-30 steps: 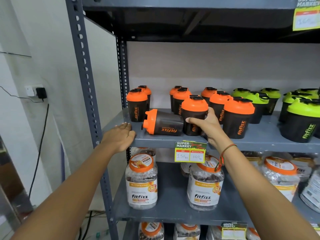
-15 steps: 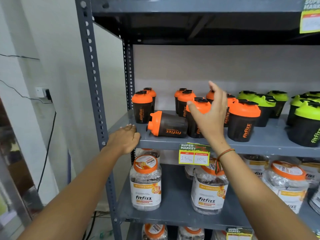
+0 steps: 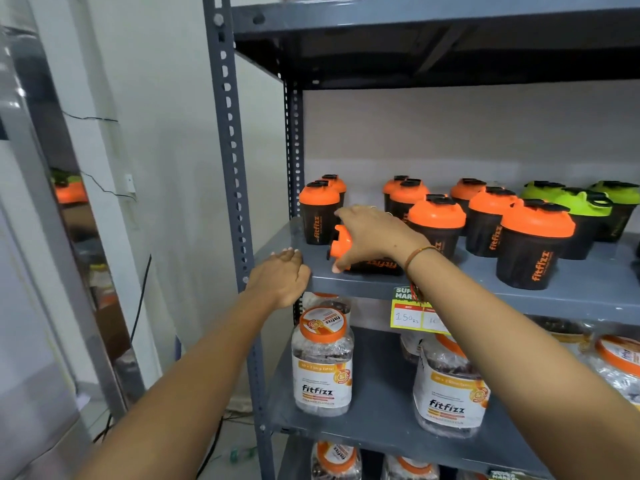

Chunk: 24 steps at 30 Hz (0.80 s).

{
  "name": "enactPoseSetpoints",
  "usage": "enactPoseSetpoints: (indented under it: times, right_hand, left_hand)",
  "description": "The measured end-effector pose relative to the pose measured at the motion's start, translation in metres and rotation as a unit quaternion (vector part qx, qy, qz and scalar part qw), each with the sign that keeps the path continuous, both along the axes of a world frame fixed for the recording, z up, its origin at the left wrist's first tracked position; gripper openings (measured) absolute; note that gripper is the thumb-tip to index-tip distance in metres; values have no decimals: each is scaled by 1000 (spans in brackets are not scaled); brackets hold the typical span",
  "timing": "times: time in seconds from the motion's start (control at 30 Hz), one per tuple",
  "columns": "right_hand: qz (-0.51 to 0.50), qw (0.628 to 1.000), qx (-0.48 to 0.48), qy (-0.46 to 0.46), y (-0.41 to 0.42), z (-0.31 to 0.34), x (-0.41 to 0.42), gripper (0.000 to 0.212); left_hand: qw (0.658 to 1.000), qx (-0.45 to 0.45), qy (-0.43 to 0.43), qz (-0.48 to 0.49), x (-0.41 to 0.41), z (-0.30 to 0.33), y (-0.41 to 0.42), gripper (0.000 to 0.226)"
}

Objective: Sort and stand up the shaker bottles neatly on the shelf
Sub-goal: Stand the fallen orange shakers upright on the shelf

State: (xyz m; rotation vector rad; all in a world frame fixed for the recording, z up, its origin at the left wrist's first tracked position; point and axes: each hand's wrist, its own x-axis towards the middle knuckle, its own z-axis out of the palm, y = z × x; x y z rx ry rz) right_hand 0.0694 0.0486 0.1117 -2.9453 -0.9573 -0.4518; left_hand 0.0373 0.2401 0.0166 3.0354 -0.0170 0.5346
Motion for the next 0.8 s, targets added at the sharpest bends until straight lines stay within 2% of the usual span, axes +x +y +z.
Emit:
enactPoseSetpoints:
  times: [0.1, 0.17, 0.43, 0.53, 0.63, 0.8]
  right_hand:
    - [-45, 994, -94, -14, 10, 2, 3, 102]
    - [-61, 992, -113, -7, 13, 2, 6, 99]
    - [-43, 997, -60, 3, 9, 4, 19, 94]
    - [-25, 999, 16, 15, 8, 9, 21, 99]
    - [15, 989, 140, 48, 6, 16, 20, 103]
    - [45, 922, 366, 119, 13, 18, 19, 102]
  left_hand:
    - [1000, -4, 1, -1, -1, 0, 0, 57]
    - [1000, -7, 4, -2, 0, -1, 0, 58]
    - [1000, -6, 9, -8, 2, -2, 0, 58]
    - [1000, -3, 11, -8, 2, -1, 0, 58]
    - [1000, -1, 11, -8, 3, -1, 0, 58]
    - [1000, -2, 14, -2, 5, -3, 2, 59]
